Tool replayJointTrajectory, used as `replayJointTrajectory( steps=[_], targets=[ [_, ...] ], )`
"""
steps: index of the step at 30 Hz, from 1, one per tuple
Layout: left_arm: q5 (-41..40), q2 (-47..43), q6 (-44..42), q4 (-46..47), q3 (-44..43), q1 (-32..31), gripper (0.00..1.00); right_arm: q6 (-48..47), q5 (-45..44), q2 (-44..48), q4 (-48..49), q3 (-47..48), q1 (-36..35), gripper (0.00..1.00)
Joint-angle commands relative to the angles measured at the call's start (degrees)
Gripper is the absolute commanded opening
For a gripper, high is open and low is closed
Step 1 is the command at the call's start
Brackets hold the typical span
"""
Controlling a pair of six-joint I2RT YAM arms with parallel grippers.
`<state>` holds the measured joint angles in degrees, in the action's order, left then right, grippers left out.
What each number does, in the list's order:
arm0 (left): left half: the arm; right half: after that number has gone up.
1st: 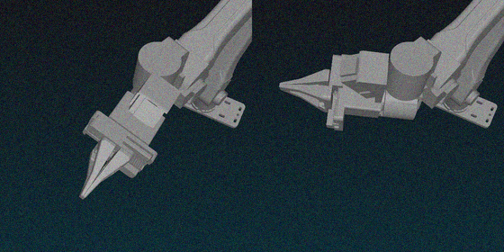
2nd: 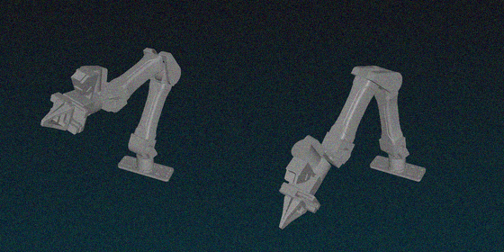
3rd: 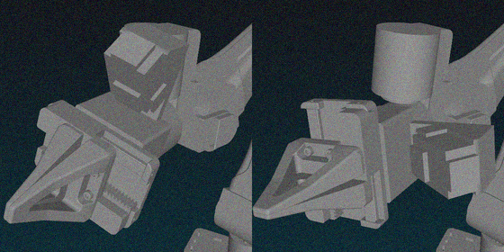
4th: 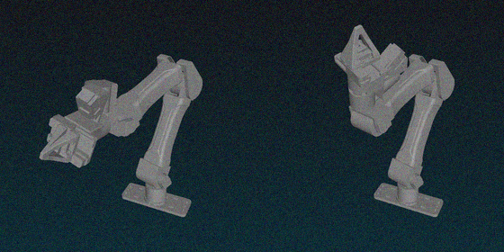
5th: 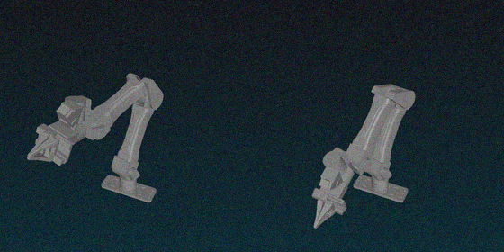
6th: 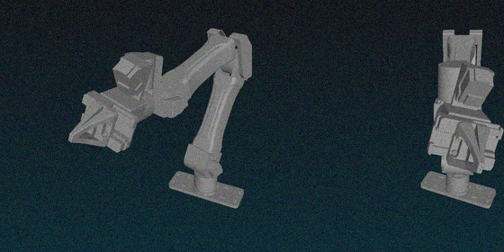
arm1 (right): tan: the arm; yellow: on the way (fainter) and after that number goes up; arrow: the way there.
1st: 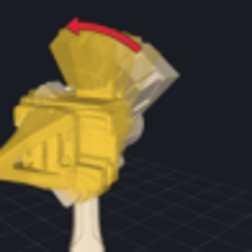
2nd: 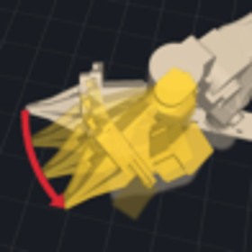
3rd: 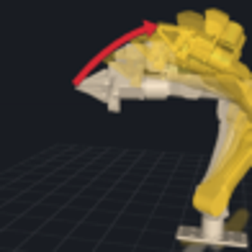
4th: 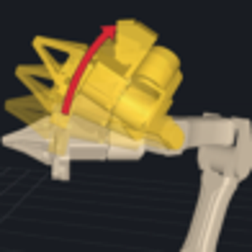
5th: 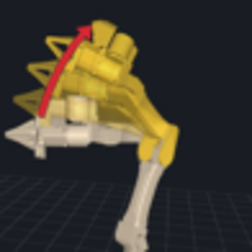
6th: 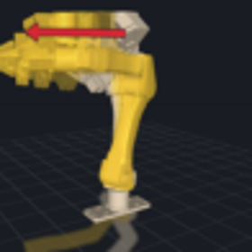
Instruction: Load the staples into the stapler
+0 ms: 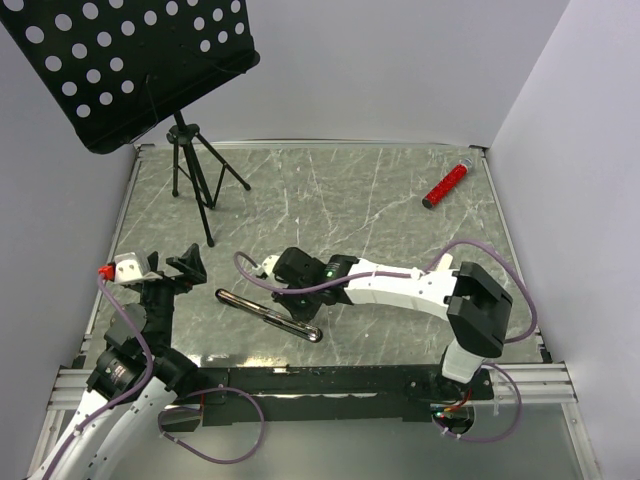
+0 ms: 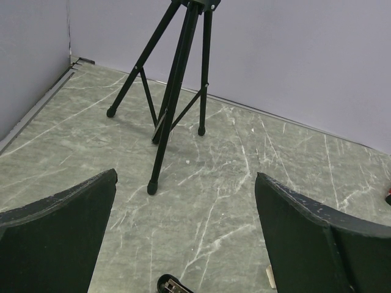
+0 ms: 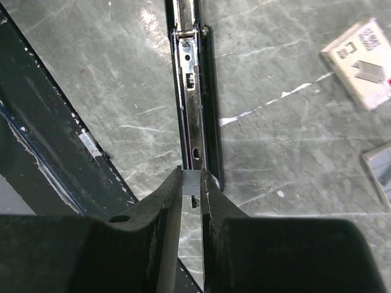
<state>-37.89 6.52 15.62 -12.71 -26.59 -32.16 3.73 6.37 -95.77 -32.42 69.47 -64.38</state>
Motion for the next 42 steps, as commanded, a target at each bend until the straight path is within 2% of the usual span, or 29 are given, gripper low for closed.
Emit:
replayJointTrajectory(
  steps=[1, 42],
  targets=[
    [-1.13, -0.20, -0.32, 1.55, -0.22, 0.26, 0.99, -1.27, 1.10, -1.26, 2.01, 1.10, -0.57, 0.17],
    [-1.13, -0.20, -0.24, 1.55, -0.30, 0.17, 0.99, -5.84, 1.63, -6.01, 1.49, -0.39, -0.84, 0.15]
  ],
)
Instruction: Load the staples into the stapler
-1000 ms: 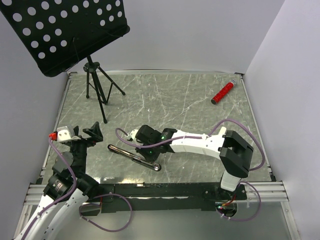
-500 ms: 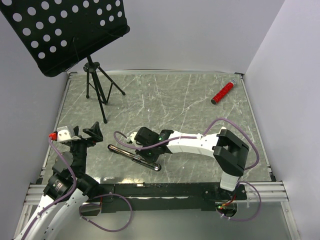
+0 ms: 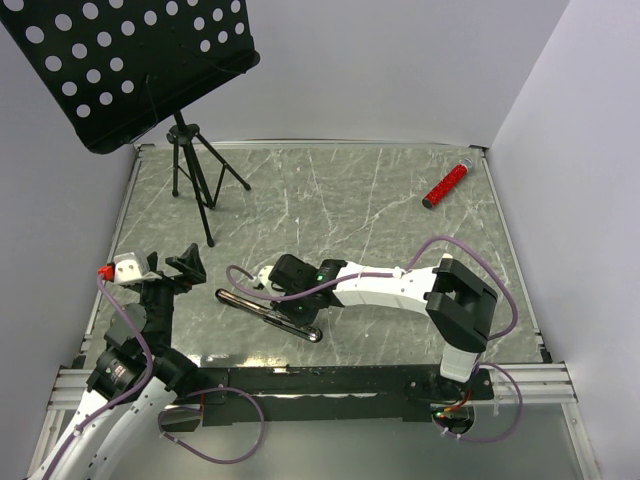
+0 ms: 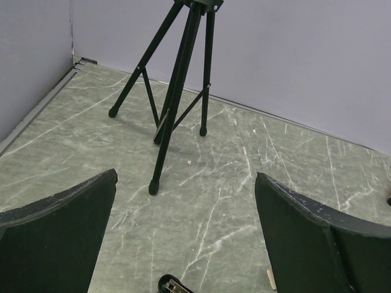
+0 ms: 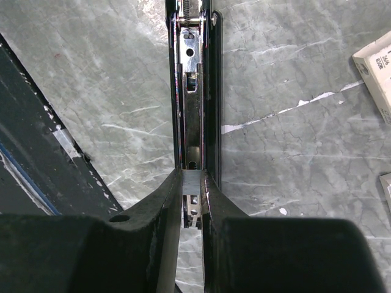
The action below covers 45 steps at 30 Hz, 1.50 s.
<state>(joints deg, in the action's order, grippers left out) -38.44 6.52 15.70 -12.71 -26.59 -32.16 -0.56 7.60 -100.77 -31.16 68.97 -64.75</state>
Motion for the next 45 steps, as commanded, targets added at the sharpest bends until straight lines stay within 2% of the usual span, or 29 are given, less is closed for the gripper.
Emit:
replayJointTrajectory(
  steps=[1, 10, 14, 17, 29, 32, 38, 40, 45],
  targets=[
    [-0.59, -0.20, -0.41, 1.55, -0.31, 0.26, 1.00, -1.55, 0.49, -1.09, 0.22, 0.03, -0.46, 0.15],
    [-0.59, -0.20, -0.41, 1.55, -0.22, 0.26, 0.99, -1.73, 0.14, -1.88, -0.40, 0.11, -0.46, 0.16],
    [-0.41, -0.20, -0.41, 1.55, -0.22, 0.26, 1.00, -1.29, 0.05, -1.62, -0.13, -0.15, -0.46, 0.21],
    [-0.41, -0.11, -0.41, 1.55, -0.30, 0.26, 0.99, -1.11, -0.12, -1.45, -0.04, -0.24, -0.55, 0.30],
    [-0.15, -0.11, -0.32, 1.63, -0.22, 0.26, 0.99, -0.94, -0.83, -0.22, -0.57, 0.64, -0.46, 0.36],
    [0.11, 0.07, -0.24, 1.64, -0.13, 0.26, 0.99, -0.24, -0.74, 1.80, -0.13, 1.08, -0.20, 0.46],
    [1.78, 1.47, 0.73, 1.55, -0.39, 0.26, 1.00, 3.89, 0.40, 7.15, 3.47, -1.11, 2.52, 0.52],
    [2.57, 2.61, 1.69, 1.29, -0.48, 0.26, 0.99, 5.03, 0.84, 8.39, 4.78, -3.39, 3.93, 0.54],
    [8.80, 9.45, 5.91, 1.02, -1.09, 0.26, 0.99, 9.17, 2.42, 13.93, 12.16, -12.43, 5.51, 0.70]
  ],
)
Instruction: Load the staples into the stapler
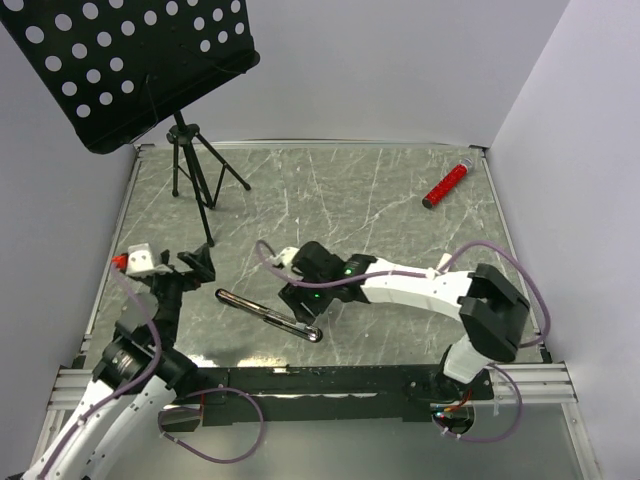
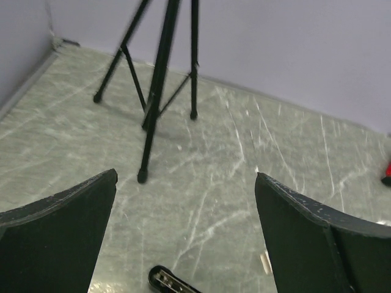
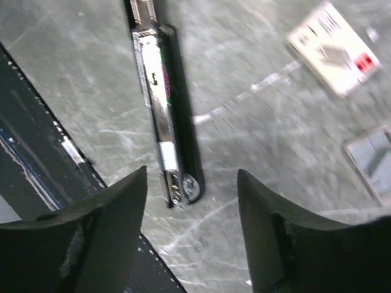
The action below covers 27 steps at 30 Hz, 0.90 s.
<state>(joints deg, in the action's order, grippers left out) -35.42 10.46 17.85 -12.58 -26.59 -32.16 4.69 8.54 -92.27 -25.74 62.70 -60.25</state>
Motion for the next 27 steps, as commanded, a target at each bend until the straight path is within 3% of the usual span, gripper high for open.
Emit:
replayJointTrajectory(
  steps=[1, 8, 17, 22, 27],
  targets=[
    [6.84, 9.28, 5.52, 0.45, -1.53, 0.26, 0.99, 4.10, 1.75, 6.39, 8.49, -7.92, 1.10, 0.73],
    [6.24, 26.26, 20.63, -9.11, -5.92, 1.04, 0.97, 5.77, -0.36, 16.76, 24.58, -25.49, -0.22, 0.77],
    [10.10, 40.33, 33.56, -17.48, -9.80, 7.90, 0.97, 5.68, -2.82, 15.54, 36.89, -33.42, -2.94, 0.76],
    [17.82, 47.27, 36.46, -16.96, -9.01, 13.51, 0.97, 4.11, -3.17, 14.57, 40.41, -34.84, -3.21, 0.67],
    [20.04, 52.20, 39.80, -18.01, -10.06, 14.32, 0.97, 2.52, -2.82, 13.78, 41.20, -34.66, -3.82, 0.58]
  ],
)
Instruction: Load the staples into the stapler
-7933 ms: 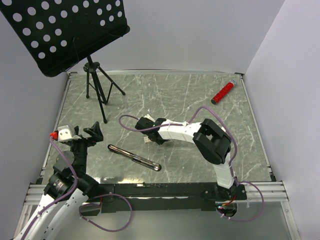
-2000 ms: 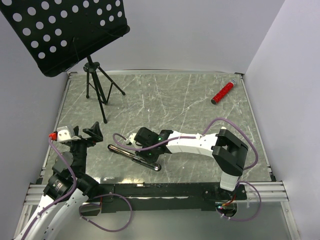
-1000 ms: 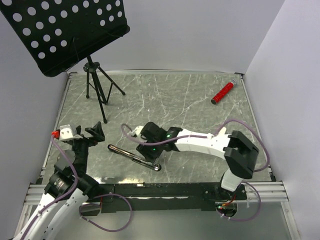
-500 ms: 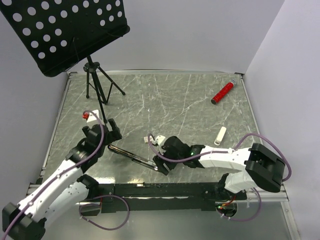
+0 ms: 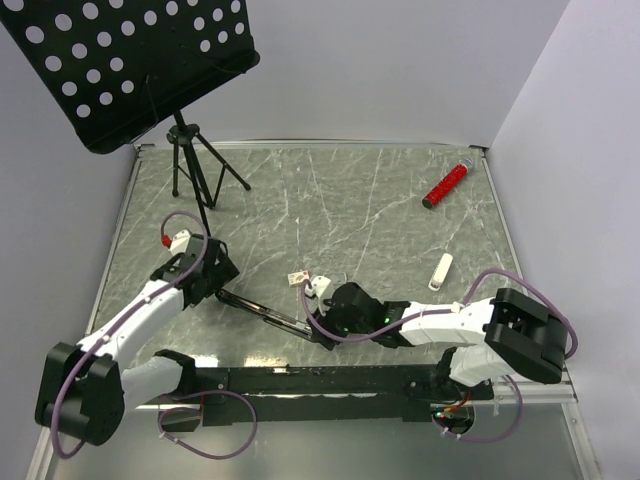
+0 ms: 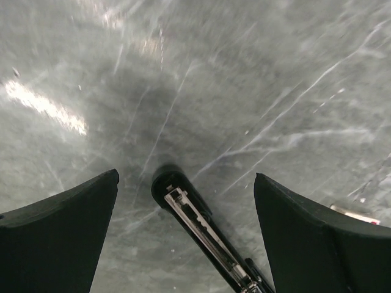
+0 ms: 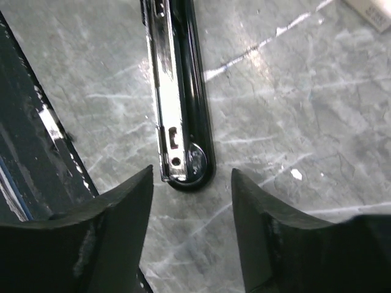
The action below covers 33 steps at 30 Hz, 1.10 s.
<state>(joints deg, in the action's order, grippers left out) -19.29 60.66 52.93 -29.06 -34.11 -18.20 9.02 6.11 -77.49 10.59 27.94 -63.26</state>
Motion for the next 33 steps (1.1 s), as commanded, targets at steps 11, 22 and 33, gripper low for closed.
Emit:
replayJointTrajectory(
  steps=[11, 22, 33],
  targets=[
    [2.59, 8.32, 13.08, -5.04, -3.60, 0.44, 0.78, -3.48, -0.92, -3.89, 6.20, 0.88, -1.95, 0.47],
    [4.52, 11.67, 16.15, -3.73, -2.90, 0.44, 0.70, -4.09, -1.36, -4.77, 6.90, 0.79, -2.74, 0.39],
    [0.48, 13.16, 20.20, -4.95, -4.12, 0.44, 0.56, -4.10, -2.59, -5.65, 6.64, 1.68, -3.80, 0.34]
  ],
)
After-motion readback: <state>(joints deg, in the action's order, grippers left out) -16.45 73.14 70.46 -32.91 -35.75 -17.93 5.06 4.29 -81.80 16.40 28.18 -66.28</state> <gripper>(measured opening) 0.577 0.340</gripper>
